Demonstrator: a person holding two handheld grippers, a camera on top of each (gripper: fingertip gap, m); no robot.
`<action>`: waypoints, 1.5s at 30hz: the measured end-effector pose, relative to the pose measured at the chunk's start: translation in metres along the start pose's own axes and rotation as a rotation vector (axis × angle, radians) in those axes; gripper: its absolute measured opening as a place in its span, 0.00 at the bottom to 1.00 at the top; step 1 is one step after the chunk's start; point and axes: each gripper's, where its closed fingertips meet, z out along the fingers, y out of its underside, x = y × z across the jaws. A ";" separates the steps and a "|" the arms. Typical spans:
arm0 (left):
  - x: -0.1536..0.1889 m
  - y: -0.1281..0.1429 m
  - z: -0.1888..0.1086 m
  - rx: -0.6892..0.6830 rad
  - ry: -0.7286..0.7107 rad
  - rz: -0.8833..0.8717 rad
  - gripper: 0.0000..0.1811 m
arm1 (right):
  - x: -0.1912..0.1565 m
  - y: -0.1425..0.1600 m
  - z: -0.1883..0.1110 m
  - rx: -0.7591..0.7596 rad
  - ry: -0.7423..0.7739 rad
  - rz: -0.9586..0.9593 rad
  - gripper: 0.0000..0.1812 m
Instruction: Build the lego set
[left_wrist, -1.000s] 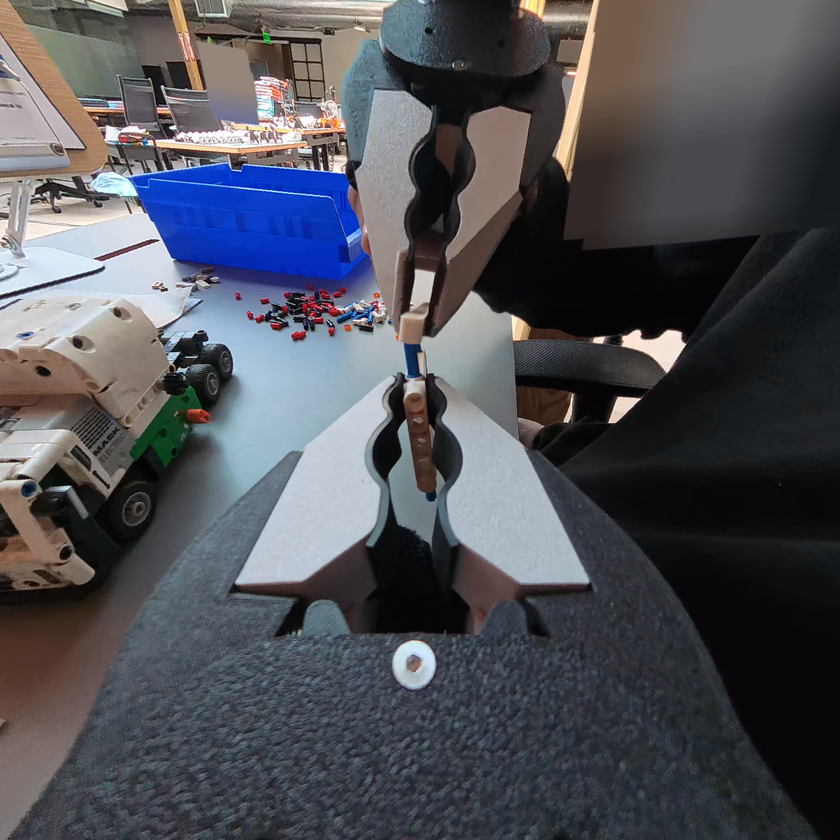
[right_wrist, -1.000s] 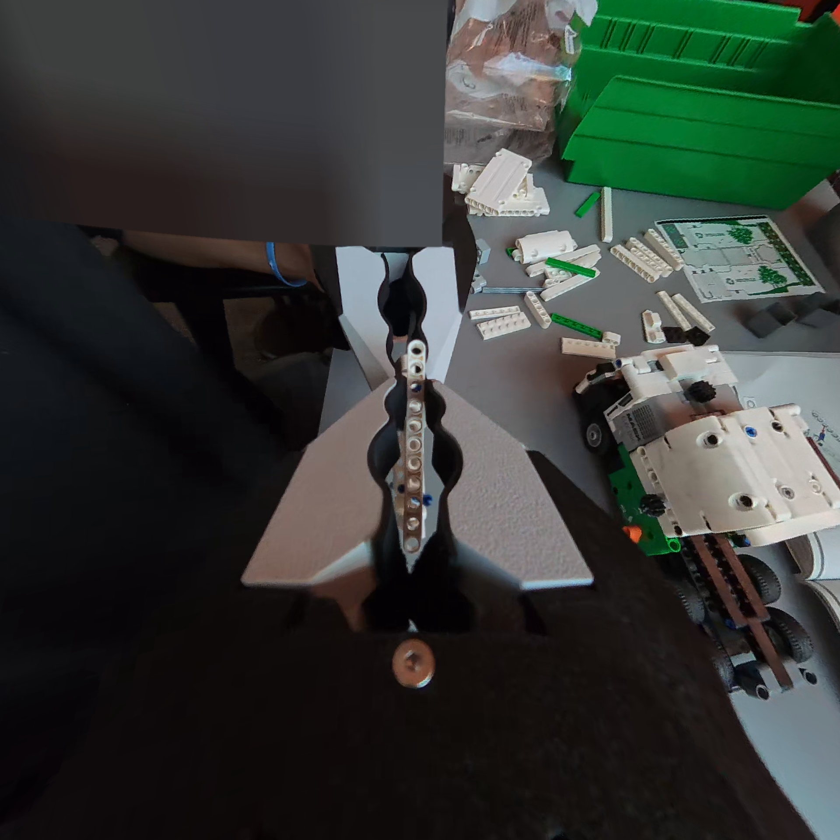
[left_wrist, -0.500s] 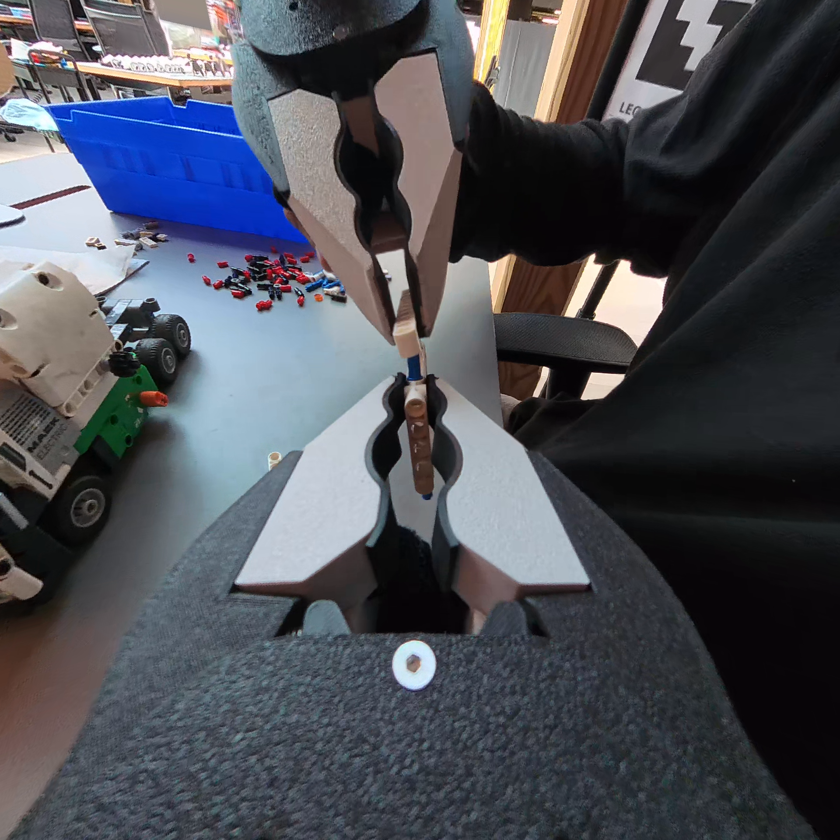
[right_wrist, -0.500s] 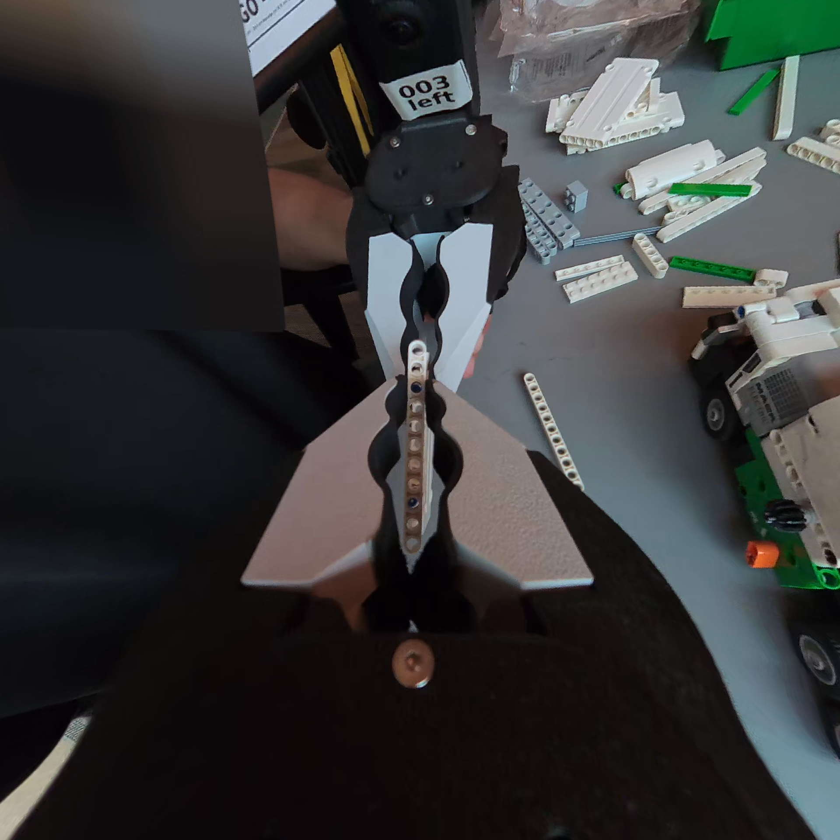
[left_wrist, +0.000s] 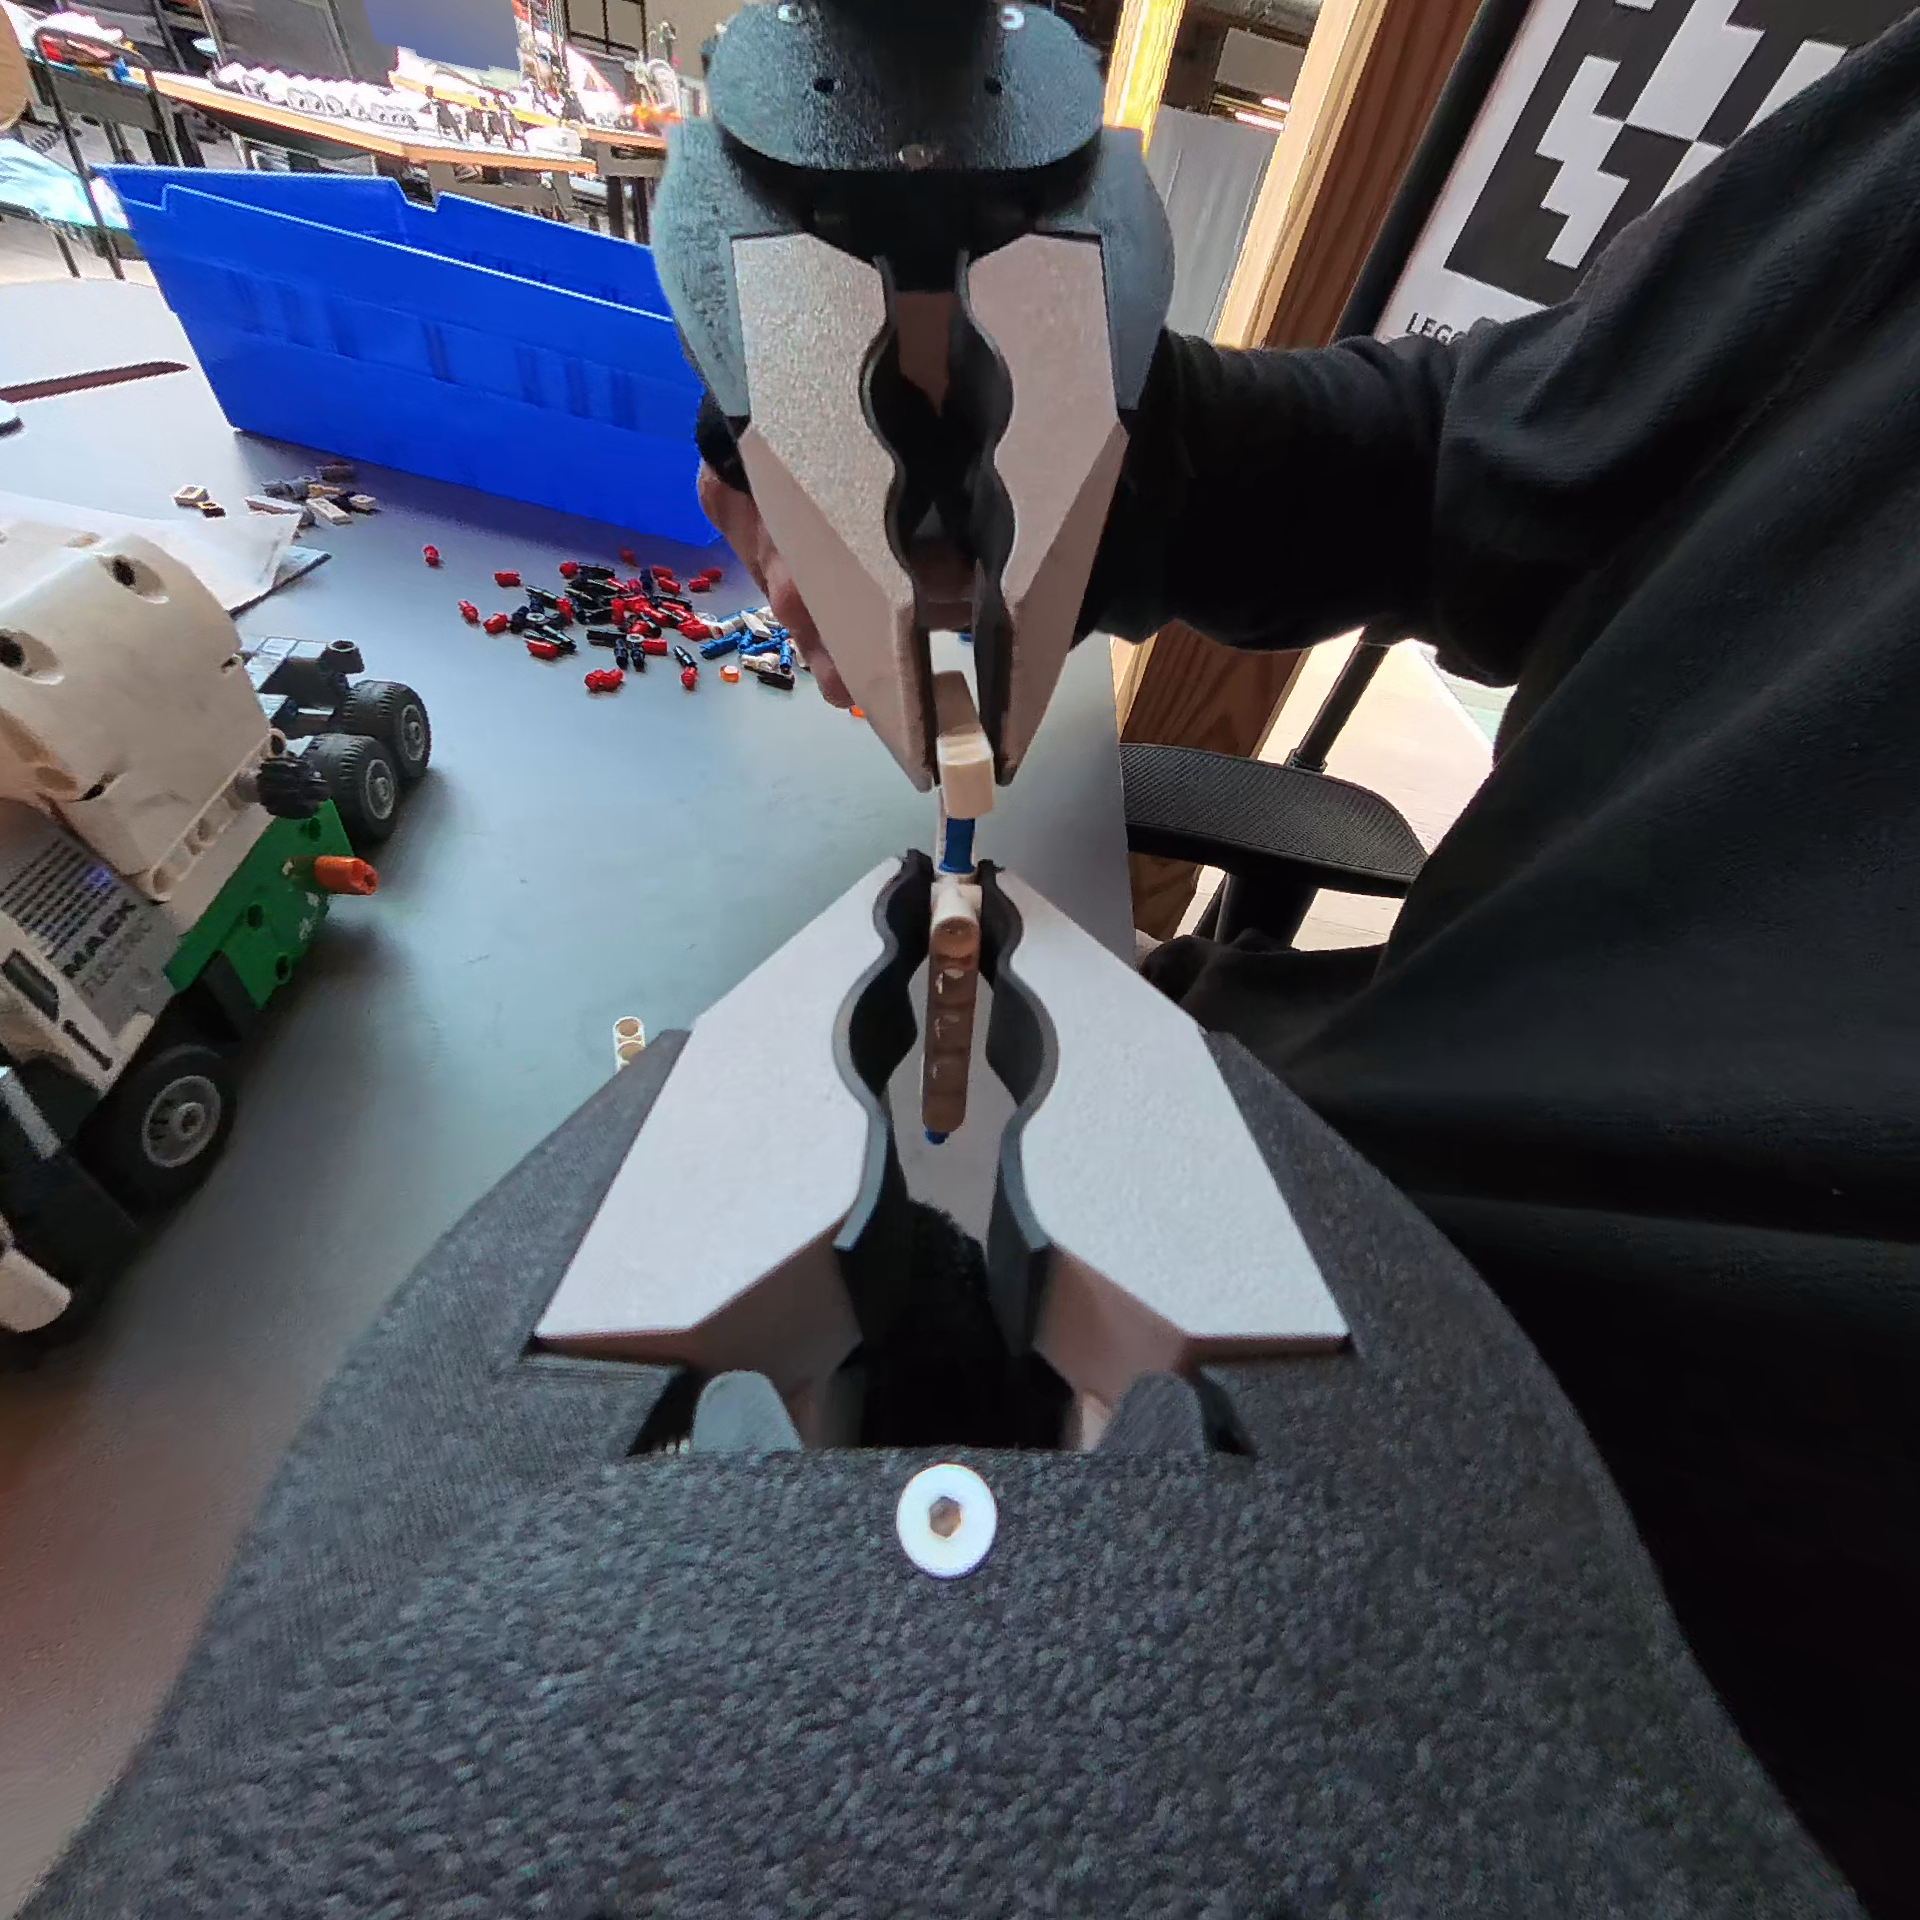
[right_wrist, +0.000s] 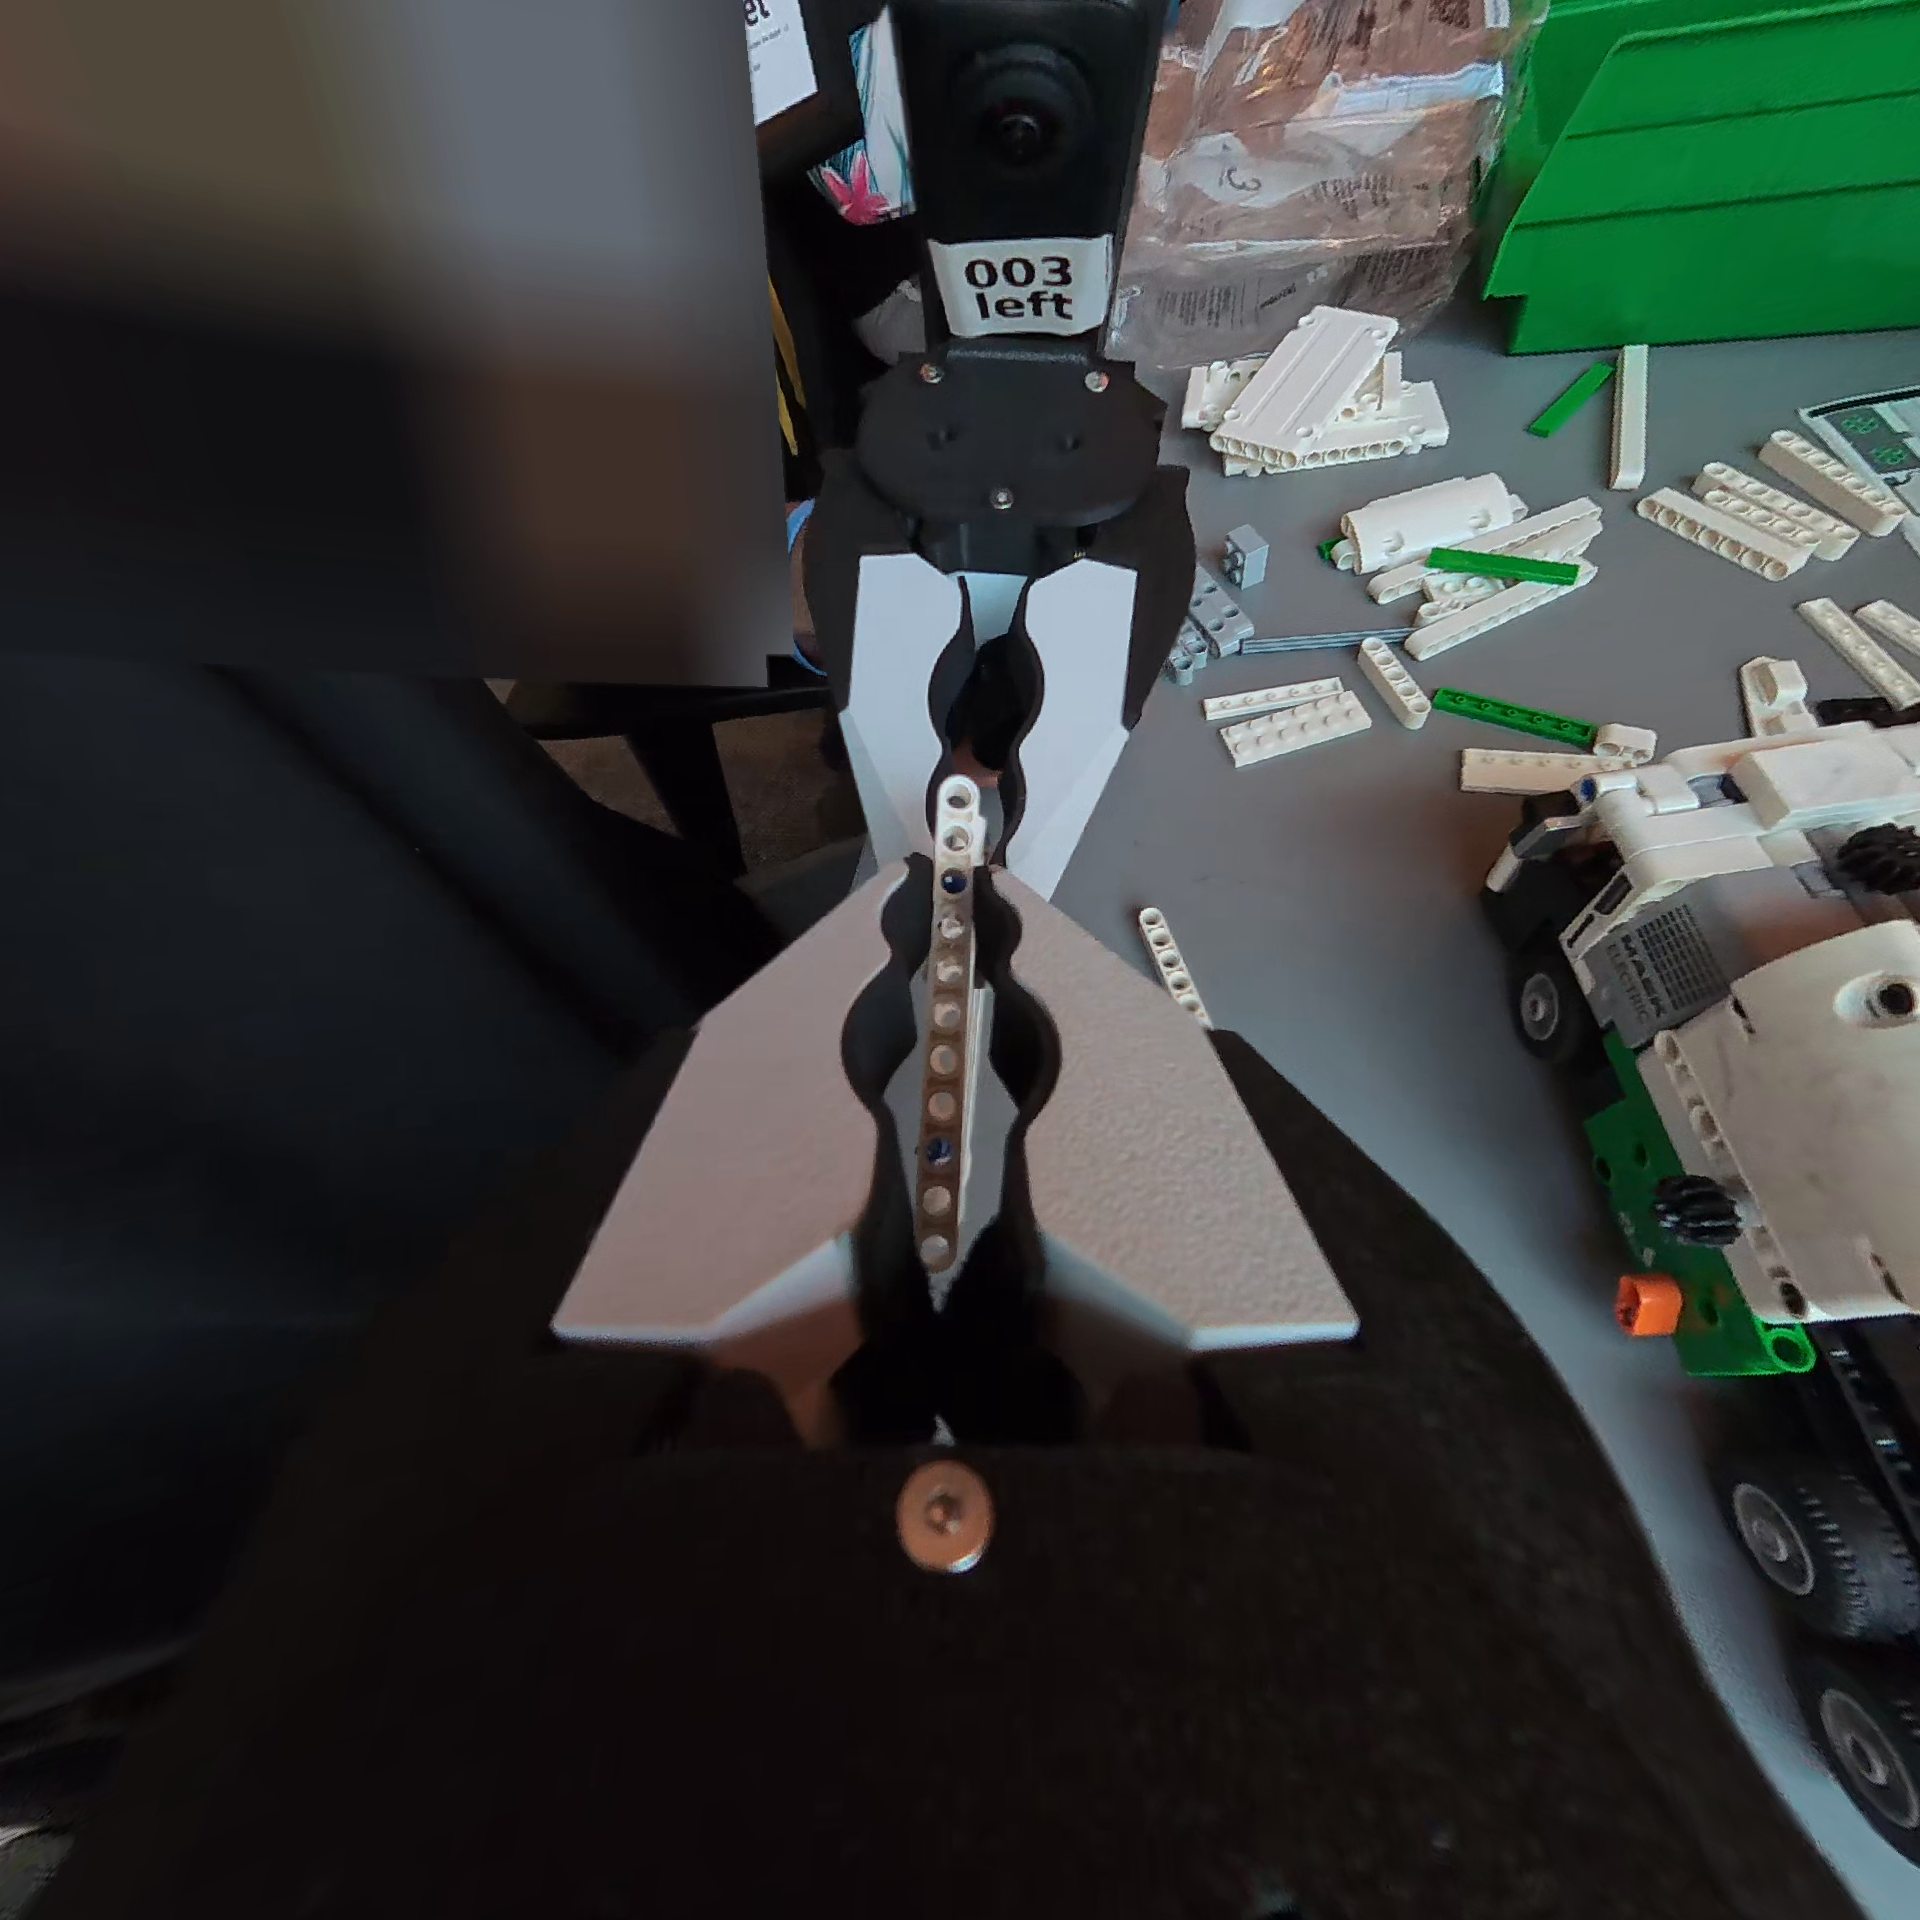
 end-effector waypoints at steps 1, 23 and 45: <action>0.000 0.000 0.000 -0.001 0.003 -0.007 0.03 | 0.001 0.000 0.000 0.004 0.012 -0.017 0.04; -0.009 -0.009 -0.007 0.074 0.034 -0.130 0.03 | 0.019 -0.012 0.002 0.200 0.114 0.177 0.04; -0.007 -0.009 -0.007 0.073 0.029 -0.100 0.03 | 0.018 -0.006 -0.016 0.123 0.133 0.128 0.09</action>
